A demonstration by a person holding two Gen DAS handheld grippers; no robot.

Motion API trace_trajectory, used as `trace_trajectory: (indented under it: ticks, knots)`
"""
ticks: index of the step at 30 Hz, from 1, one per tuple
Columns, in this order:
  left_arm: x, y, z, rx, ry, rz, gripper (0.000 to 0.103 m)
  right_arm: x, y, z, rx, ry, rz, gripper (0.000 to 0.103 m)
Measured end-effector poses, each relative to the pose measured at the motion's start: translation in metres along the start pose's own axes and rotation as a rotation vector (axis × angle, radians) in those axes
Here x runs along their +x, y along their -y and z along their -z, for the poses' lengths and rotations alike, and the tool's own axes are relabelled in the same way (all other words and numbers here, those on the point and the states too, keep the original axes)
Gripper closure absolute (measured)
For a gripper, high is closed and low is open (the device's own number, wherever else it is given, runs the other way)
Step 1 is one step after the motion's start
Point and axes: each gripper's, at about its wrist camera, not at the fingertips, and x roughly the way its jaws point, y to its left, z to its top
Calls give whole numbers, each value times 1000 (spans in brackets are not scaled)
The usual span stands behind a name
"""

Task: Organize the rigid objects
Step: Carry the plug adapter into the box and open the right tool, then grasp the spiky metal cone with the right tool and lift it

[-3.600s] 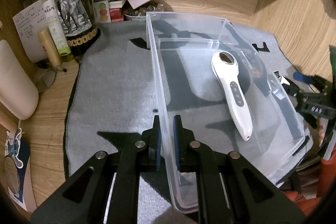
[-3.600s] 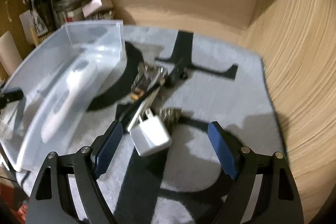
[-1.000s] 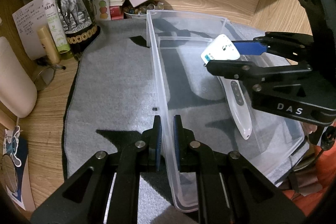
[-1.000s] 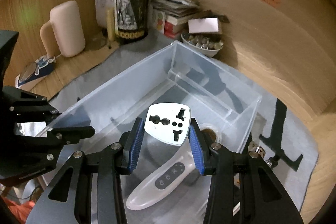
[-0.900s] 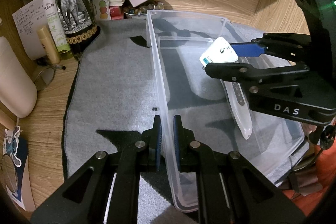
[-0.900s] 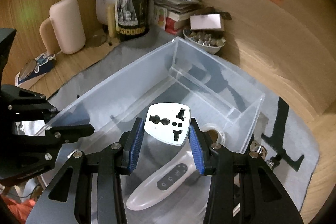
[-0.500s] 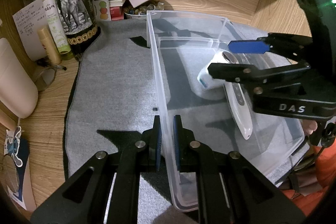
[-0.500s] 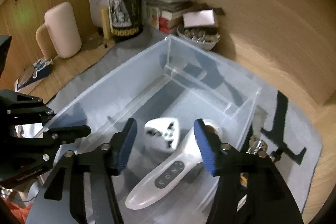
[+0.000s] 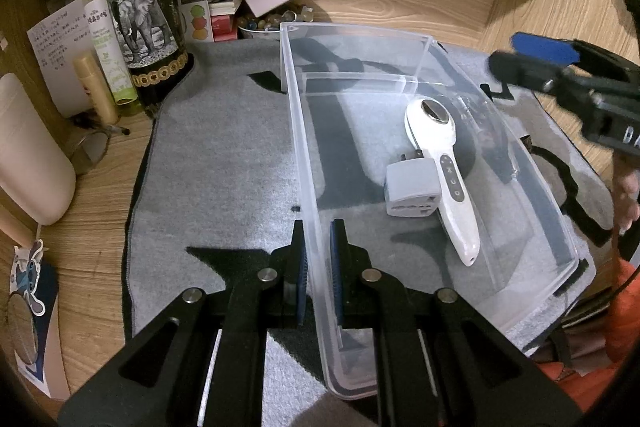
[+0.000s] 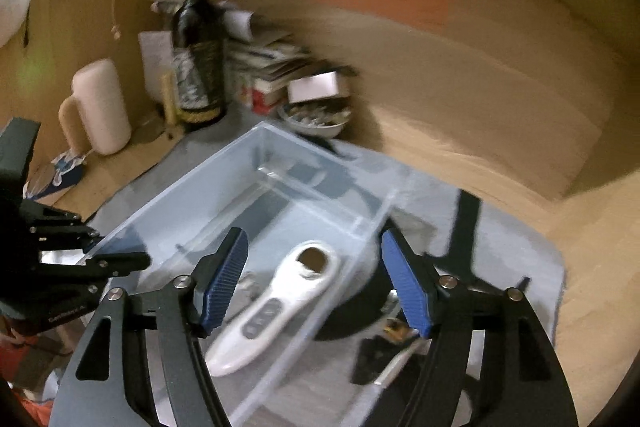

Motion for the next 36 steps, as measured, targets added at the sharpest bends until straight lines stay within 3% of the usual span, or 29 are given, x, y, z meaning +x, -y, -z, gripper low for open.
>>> trace_trajectory:
  ticks: [7,14,24,33,36]
  knots:
    - [0,0,-1,0,1,-3,93,-19,39,11,99,17,84,36]
    - [0,0,-1,1,1,-3,93,-13,68,40,179,-45,140,36]
    - [0,0,0,-2,2,0,93,18,98,94,281,-200,145,36]
    - [0,-1,0,-4,0,1,93,28,99,107,273,-225,159,36]
    - [0,-1,0,-3,-1,0,93,33,100,109,271,-228,154,41]
